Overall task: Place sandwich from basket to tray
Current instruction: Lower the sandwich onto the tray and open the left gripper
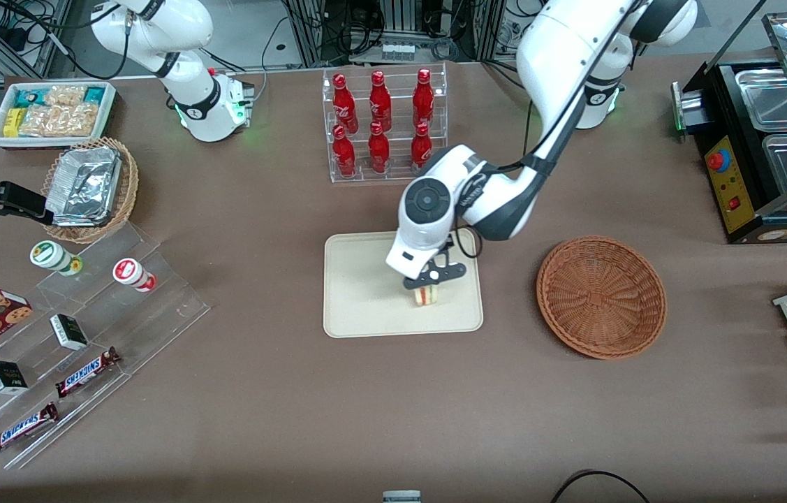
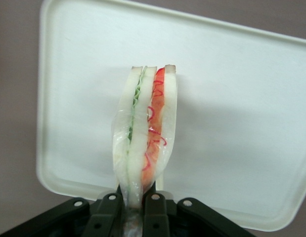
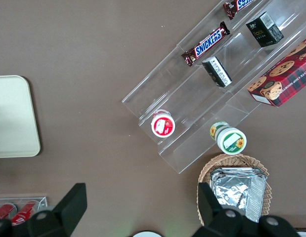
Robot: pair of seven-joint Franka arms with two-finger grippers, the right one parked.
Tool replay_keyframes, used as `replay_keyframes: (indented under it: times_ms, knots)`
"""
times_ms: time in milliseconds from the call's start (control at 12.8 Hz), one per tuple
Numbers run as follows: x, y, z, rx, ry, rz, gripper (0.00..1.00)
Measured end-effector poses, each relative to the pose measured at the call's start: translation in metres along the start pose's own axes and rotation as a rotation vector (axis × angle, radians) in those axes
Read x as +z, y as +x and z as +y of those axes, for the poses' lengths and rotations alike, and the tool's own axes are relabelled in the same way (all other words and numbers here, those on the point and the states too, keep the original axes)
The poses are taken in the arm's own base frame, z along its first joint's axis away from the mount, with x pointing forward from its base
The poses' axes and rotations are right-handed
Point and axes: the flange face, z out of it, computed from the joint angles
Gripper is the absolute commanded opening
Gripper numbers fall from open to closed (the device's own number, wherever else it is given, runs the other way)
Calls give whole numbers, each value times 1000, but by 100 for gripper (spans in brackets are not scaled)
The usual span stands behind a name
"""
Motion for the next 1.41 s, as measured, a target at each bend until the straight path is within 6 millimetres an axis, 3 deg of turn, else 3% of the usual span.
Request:
replay_keyframes:
  times_ms: [471,549,627,863,1020,1412]
  knots:
    - [15,-1,16,-70,-36,16,0]
    - [20,-2,20,-86,-35,14,34]
    - [24,-2,22,-95,-36,13,96]
    - [31,1,24,-100,-35,11,100]
    - [23,5,26,-105,-49,21,100]
    - [-40,17,29,-116,-48,33,100]
